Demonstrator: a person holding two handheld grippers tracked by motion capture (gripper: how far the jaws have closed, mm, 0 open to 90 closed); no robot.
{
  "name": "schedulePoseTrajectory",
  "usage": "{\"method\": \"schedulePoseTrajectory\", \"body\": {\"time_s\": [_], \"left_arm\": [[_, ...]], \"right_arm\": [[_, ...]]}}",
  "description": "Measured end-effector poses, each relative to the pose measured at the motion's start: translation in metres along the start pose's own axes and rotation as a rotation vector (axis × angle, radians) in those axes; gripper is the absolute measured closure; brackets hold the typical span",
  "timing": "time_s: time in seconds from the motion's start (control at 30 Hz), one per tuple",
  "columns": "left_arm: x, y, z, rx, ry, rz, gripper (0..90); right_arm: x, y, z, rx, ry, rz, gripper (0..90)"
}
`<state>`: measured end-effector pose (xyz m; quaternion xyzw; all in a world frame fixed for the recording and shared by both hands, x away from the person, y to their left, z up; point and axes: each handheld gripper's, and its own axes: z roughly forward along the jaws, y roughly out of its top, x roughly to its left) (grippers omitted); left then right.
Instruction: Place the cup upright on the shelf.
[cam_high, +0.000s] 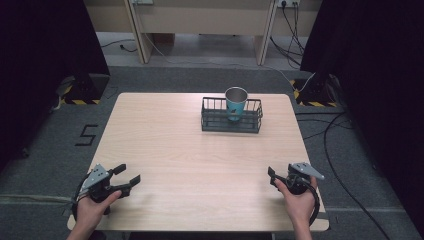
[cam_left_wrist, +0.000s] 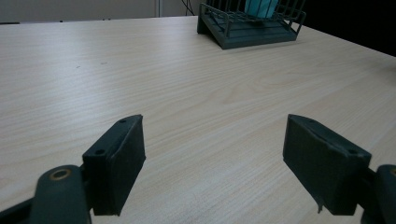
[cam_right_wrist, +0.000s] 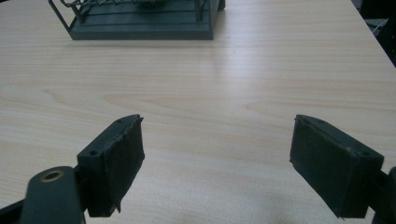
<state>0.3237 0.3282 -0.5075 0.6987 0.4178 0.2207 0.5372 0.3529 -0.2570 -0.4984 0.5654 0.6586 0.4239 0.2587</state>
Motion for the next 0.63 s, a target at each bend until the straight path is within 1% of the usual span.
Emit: {"method": "schedulePoseTrajectory", "body": {"time_s": [0.13, 0.27, 0.4, 0.43, 0.63], "left_arm": [[0.000, 0.000, 0.000, 0.001, -0.001, 0.002, 20.3], [-0.001, 0.000, 0.000, 0.001, -0.003, 0.003, 20.3], [-0.001, 0.000, 0.000, 0.001, -0.006, 0.007, 20.3], [-0.001, 0.001, 0.000, -0.002, -0.007, 0.006, 20.3], [0.000, 0.000, 0.000, -0.001, 0.000, -0.005, 20.3]], "right_arm": [[-0.001, -0.006, -0.001, -0.015, -0.003, 0.010, 18.3], [-0.002, -0.009, -0.003, -0.032, -0.010, 0.003, 18.2], [-0.001, -0.011, -0.003, -0.031, -0.010, 0.008, 18.1], [-0.001, -0.011, -0.003, -0.030, -0.012, 0.016, 18.1], [-0.003, -0.010, -0.004, -0.046, -0.015, 0.026, 18.0]]}}
